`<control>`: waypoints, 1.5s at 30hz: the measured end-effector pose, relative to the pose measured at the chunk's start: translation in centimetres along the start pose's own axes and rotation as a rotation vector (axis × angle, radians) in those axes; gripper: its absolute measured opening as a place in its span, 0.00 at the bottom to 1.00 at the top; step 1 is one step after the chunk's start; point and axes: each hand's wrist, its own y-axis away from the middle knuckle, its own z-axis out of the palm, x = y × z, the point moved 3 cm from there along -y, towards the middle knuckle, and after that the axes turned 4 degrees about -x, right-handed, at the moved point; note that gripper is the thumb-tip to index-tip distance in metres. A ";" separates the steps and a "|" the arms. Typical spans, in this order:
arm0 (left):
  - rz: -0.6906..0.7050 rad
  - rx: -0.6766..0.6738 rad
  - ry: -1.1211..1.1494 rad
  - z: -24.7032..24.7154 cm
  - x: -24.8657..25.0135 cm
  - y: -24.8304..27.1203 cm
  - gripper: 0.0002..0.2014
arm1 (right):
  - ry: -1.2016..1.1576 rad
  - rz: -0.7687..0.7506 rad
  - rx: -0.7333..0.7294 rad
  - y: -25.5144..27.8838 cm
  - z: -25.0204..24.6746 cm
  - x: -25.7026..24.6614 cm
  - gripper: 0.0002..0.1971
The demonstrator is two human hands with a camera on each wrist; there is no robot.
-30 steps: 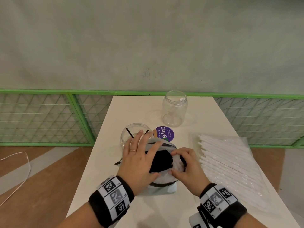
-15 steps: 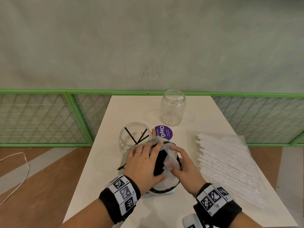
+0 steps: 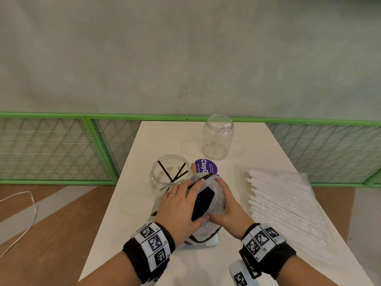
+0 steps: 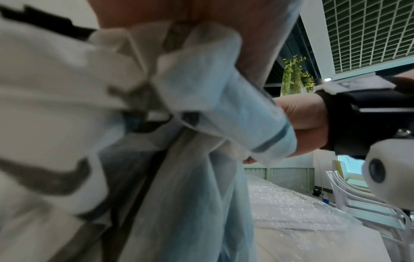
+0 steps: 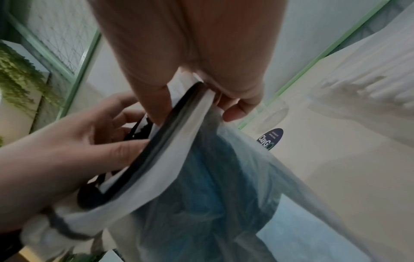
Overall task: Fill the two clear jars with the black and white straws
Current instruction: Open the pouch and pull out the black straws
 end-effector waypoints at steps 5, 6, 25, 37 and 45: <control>-0.069 -0.001 -0.045 -0.3 -0.9 -0.3 0.54 | 0.022 0.003 0.023 -0.5 0.6 0.1 0.48; -0.068 0.001 -0.053 -0.5 -1.1 -0.2 0.55 | 0.028 0.005 0.025 -0.6 0.7 0.1 0.49; -0.059 -0.118 -0.022 -1.5 -3.6 -0.2 0.29 | 0.387 0.037 0.010 -1.2 -0.9 1.7 0.22; -0.081 -0.149 0.136 -1.7 -4.4 -0.6 0.28 | 0.466 0.088 -0.031 -0.8 -1.4 2.0 0.10; -0.086 -0.168 0.095 -1.3 -3.4 -0.8 0.24 | 0.491 -0.230 0.157 1.2 -1.0 -1.2 0.29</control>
